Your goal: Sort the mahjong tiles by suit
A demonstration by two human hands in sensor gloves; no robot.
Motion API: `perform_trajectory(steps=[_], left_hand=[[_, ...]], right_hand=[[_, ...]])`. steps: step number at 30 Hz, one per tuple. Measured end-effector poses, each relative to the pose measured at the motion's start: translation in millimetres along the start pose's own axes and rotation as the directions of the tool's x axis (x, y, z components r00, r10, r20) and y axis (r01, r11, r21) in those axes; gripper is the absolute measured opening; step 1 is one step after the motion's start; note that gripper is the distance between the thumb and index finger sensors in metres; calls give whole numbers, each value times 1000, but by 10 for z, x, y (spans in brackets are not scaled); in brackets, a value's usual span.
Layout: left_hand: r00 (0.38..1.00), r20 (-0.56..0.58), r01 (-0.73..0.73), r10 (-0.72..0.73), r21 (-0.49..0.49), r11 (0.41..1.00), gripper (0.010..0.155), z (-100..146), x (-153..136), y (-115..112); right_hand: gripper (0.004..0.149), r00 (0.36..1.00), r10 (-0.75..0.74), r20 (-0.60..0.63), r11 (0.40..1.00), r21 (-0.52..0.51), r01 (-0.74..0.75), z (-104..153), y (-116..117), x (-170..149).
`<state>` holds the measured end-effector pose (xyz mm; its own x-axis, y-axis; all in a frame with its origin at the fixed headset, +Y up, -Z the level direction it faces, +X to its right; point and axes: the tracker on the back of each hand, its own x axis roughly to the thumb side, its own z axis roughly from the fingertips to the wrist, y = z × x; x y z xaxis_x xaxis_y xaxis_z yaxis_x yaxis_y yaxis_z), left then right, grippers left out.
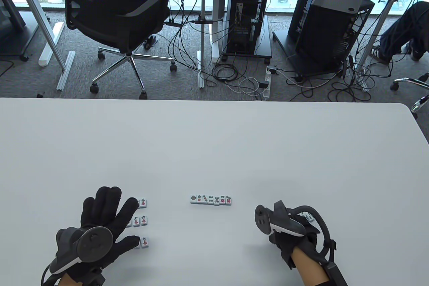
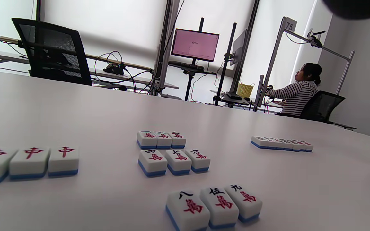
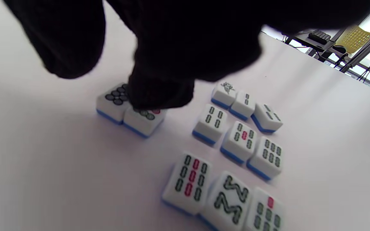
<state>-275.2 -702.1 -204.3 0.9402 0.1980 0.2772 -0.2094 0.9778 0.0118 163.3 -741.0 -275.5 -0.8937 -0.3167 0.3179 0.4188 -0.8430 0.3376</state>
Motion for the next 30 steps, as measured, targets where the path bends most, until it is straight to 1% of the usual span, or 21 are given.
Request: perform_trajectory(steps=[5, 10, 13, 14, 17, 18, 20, 21, 23, 25, 27, 28, 30], left_hand=[[1000, -4, 2, -2, -10, 1000, 87, -2, 3, -5], [1000, -6, 1, -1, -11, 1000, 87, -4, 4, -7], [1000, -7, -5, 4, -9, 1000, 87, -2, 1, 2], [1000, -6, -6, 6, -8, 1000, 87, -3, 2, 3], [1000, -1, -6, 6, -4, 1000, 87, -2, 5, 5], [1000, 0, -6, 6, -4, 1000, 87, -2, 5, 5], [1000, 2, -7, 7, -4, 1000, 87, -2, 5, 3], [1000, 2, -7, 7, -4, 1000, 87, -3, 5, 2], [1000, 3, -7, 7, -5, 1000, 87, -2, 7, 1], [1000, 5, -7, 7, -5, 1000, 87, -1, 10, 1], [1000, 6, -10, 11, -6, 1000, 87, 1, 10, 2], [1000, 6, -12, 12, -5, 1000, 87, 2, 9, 1], [1000, 8, -14, 14, -4, 1000, 87, 2, 9, 2]], right_hand=[[69, 998, 59, 10, 998, -25, -59, 46, 123, 113], [63, 990, 142, 5, 987, -77, -141, -21, 198, 172], [60, 993, 120, 11, 987, -104, -119, -75, 190, 169], [60, 995, 97, 13, 991, -91, -95, -105, 173, 159], [60, 999, 40, 31, 999, -25, -40, -181, 81, 146], [60, 999, 33, 37, 999, -21, -32, -196, 42, 152], [59, 999, 21, 45, 997, -77, -17, -215, -80, 189], [59, 999, 6, 52, 991, -137, 1, -234, -179, 224], [59, 998, -17, 65, 979, -200, 30, -261, -296, 276], [59, 995, -30, 90, 952, -302, 56, -320, -444, 364], [59, 995, -17, 103, 930, -364, 53, -397, -528, 433], [59, 995, -11, 104, 927, -372, 49, -433, -552, 461], [59, 995, 4, 102, 934, -356, 33, -563, -583, 539]])
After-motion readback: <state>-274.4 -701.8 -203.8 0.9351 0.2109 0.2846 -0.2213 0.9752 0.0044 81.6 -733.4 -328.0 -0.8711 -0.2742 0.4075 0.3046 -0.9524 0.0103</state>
